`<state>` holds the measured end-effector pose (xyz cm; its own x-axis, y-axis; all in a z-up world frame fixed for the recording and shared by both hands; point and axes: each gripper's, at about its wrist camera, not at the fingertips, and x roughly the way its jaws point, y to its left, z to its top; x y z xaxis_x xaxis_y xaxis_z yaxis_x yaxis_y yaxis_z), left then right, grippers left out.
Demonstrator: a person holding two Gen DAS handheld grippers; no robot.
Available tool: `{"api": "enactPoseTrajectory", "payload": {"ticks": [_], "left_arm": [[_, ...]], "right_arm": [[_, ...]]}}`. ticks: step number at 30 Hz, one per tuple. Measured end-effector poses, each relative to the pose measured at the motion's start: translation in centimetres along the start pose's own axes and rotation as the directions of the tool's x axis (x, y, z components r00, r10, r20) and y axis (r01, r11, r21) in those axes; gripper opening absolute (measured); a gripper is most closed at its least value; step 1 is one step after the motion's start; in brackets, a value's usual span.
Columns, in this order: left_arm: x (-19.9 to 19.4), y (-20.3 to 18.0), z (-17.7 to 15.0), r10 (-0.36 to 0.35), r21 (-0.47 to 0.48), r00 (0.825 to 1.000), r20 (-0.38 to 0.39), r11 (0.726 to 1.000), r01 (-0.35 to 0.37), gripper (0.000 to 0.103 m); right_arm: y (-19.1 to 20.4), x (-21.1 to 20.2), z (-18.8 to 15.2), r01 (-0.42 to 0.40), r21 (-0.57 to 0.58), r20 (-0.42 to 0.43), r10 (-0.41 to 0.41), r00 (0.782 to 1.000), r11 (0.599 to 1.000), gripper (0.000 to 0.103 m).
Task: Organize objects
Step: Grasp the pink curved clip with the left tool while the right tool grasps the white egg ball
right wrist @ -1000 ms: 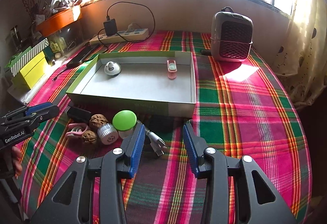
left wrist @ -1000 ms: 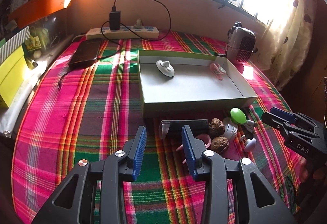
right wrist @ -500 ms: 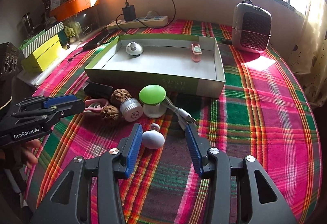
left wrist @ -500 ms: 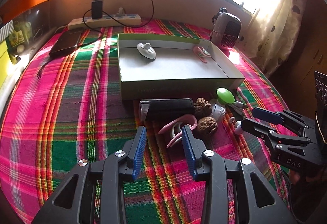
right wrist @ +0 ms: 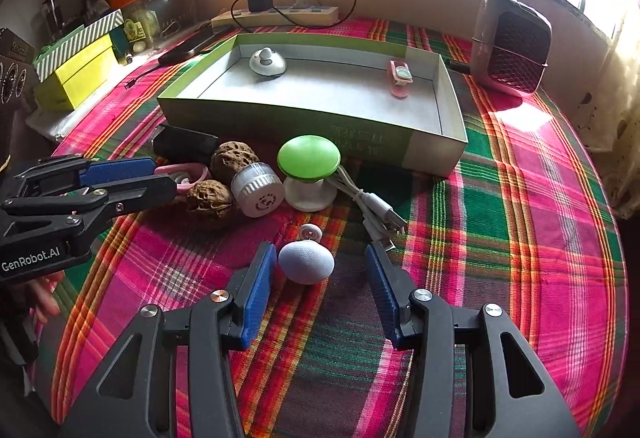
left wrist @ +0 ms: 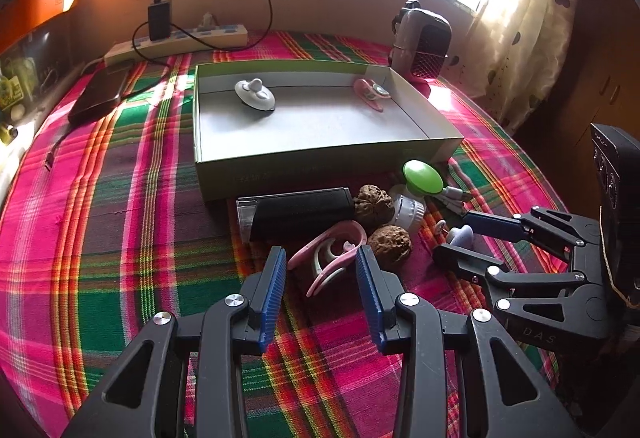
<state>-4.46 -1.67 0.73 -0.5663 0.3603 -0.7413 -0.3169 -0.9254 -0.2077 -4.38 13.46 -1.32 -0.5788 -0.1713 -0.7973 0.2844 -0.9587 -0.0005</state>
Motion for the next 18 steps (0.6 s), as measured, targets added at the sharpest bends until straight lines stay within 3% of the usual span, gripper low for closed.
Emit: {"api": "enactPoseTrajectory", "payload": {"ticks": [6,10,18], "left_arm": [[-0.2,-0.8,-0.5,-0.018,0.042,1.000,-0.017,0.999,0.019,0.034],[0.2,-0.9,-0.3,0.033,0.065,0.999,-0.018,0.997,-0.032,0.034],[0.8,-1.2,0.2,0.054,0.108,0.998,-0.018,0.993,-0.052,0.034]], "right_arm": [[-0.6,-0.1,-0.1,0.028,-0.001,-0.006,-0.028,1.000,1.000,0.048],[-0.9,-0.1,-0.1,0.028,0.004,-0.006,-0.028,1.000,1.000,0.048],[-1.0,0.0,0.0,0.022,0.005,0.000,-0.022,1.000,1.000,0.048]]}}
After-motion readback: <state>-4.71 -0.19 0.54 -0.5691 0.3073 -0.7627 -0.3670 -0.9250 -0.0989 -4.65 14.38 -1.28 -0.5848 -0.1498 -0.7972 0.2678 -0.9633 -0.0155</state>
